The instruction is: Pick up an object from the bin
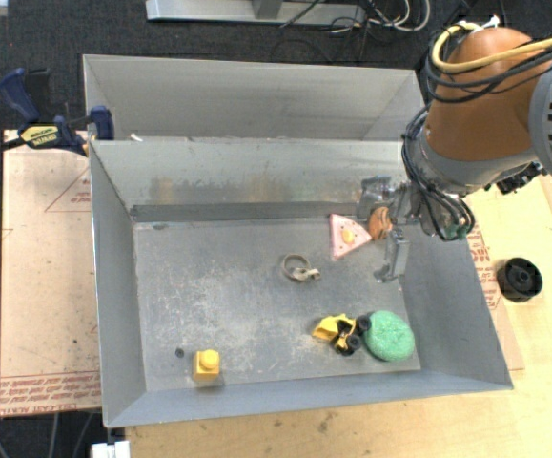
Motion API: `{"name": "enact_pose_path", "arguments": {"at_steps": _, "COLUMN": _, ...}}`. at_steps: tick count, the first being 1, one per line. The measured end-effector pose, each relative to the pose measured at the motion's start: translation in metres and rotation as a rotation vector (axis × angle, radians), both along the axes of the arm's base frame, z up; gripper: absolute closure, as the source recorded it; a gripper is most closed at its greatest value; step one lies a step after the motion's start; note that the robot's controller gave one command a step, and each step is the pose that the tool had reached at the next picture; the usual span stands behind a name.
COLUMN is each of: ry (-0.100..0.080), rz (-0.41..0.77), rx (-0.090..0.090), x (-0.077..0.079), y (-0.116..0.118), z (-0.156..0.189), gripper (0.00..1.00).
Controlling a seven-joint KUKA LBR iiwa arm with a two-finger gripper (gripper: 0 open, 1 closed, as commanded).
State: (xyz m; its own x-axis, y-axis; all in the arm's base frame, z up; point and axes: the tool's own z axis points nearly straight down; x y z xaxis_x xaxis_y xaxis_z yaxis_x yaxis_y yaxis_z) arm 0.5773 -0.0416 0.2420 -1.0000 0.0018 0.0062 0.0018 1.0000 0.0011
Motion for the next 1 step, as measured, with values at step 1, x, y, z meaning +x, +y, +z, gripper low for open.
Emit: {"name": "enact_pose_path", "arguments": {"at_steps": 1, "ry": -0.008, "rz": 0.001, "rx": -0.001, "x": 0.0013, "y": 0.0001, "z": 0.0047, "gripper": 0.0}}
